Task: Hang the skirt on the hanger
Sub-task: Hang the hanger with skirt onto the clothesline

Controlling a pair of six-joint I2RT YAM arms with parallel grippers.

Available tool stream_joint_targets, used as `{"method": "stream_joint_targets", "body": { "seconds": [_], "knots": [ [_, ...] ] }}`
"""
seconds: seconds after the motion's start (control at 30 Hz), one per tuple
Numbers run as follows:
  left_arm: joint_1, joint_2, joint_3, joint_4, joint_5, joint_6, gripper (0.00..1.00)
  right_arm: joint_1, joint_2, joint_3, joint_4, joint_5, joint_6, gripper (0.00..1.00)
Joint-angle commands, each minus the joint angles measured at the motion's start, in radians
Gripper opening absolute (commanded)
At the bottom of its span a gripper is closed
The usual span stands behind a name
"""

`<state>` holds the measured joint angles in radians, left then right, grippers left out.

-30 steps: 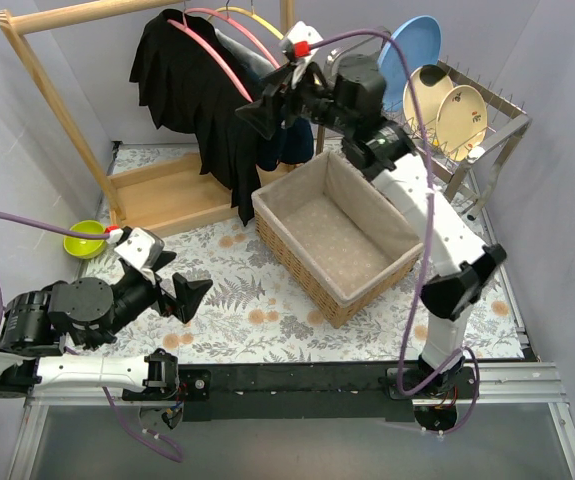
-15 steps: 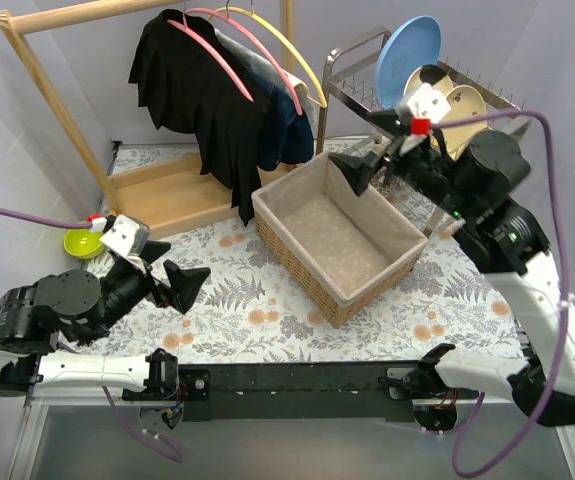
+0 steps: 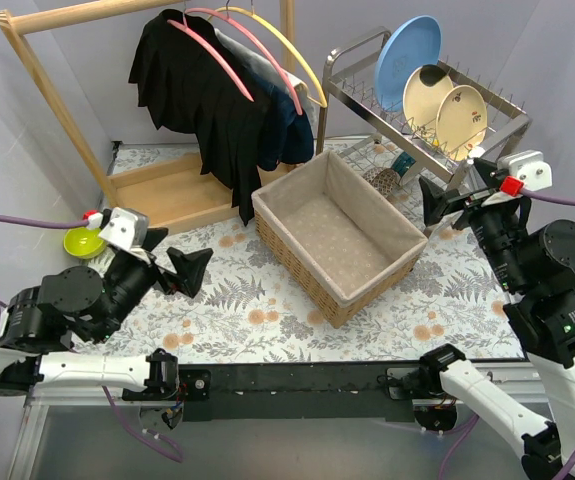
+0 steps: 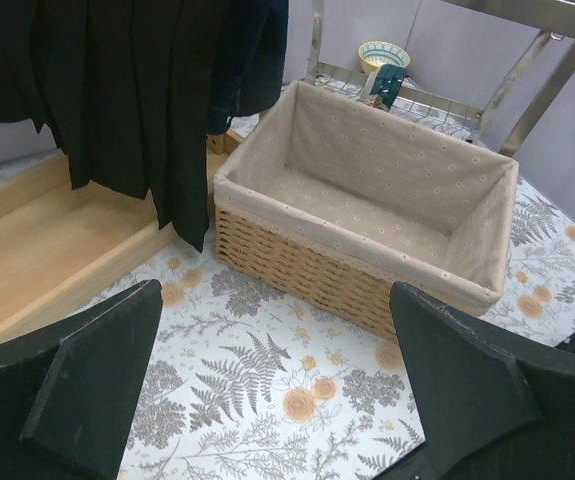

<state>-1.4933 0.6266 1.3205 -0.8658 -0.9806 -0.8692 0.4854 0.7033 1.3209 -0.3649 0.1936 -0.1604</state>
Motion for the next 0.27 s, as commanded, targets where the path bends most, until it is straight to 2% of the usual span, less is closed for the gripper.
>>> {"method": "stream_joint_targets", "body": {
  "seconds": [0.0, 0.23],
  "knots": [
    [0.004, 0.045, -0.029, 0.117, -0.024, 0.091, 0.98, -0.025, -0.005, -0.025, 0.035, 0.067, 0.019, 0.98],
    [0.005, 0.048, -0.053, 0.162, -0.017, 0.11, 0.98, -0.038, 0.002, -0.014, 0.035, 0.049, -0.01, 0.98]
  ]
}}
